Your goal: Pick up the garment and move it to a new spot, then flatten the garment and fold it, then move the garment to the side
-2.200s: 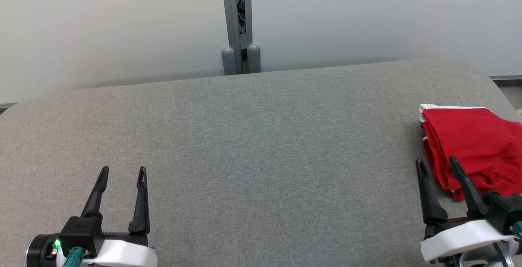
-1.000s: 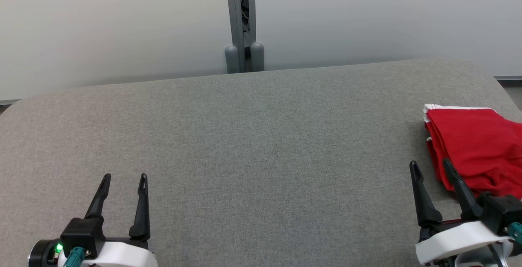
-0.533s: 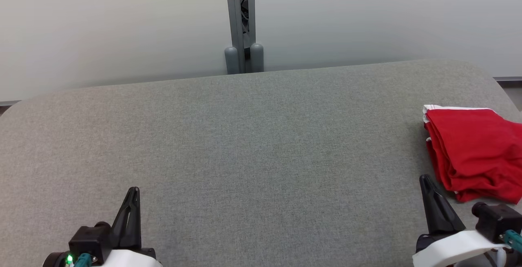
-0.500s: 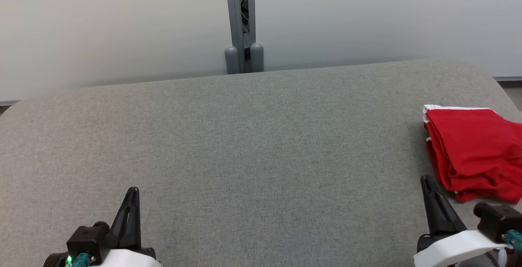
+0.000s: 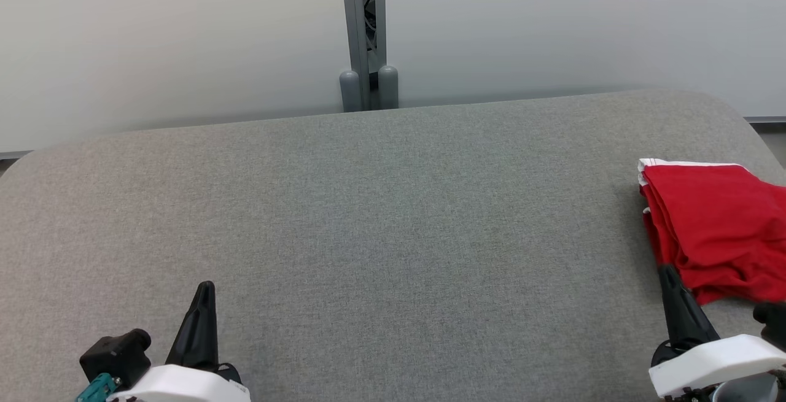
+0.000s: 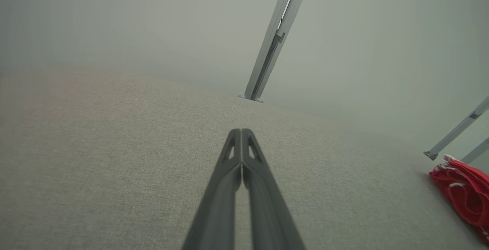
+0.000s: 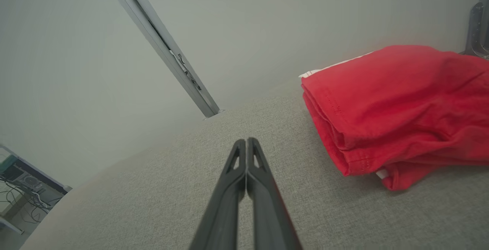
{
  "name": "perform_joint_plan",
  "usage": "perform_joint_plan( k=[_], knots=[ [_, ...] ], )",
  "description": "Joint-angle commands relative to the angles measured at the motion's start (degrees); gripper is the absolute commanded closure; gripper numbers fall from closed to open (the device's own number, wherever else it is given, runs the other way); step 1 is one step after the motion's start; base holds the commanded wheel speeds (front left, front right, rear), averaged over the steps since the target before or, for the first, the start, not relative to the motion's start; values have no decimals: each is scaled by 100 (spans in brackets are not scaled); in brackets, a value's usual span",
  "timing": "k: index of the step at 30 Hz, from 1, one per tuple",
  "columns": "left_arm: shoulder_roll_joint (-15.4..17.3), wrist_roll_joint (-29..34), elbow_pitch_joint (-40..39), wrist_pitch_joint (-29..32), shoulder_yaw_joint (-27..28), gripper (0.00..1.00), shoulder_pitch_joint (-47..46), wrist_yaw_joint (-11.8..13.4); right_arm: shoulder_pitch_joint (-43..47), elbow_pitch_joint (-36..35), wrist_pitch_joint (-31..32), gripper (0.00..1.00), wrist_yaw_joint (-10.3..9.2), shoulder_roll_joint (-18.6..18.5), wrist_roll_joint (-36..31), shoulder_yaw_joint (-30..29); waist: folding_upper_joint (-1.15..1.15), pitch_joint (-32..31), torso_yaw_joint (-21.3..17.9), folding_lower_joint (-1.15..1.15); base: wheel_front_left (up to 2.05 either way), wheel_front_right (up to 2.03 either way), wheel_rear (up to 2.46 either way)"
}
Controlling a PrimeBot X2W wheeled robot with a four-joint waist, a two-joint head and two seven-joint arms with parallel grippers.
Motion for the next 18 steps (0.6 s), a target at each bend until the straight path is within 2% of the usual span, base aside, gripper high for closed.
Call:
perform_joint_plan(
  k=[1,18],
  knots=[
    [2,-209,-44,16,53,100,-222,-70,-158,-56,64,100,0,-80,229,-94,0,-1,2,0,0,0,0],
    [-189,-1484,156,54,110,100,-409,-404,-311,136,494,100,0,-120,1554,-447,0,-7,18,0,0,0,0]
  ],
)
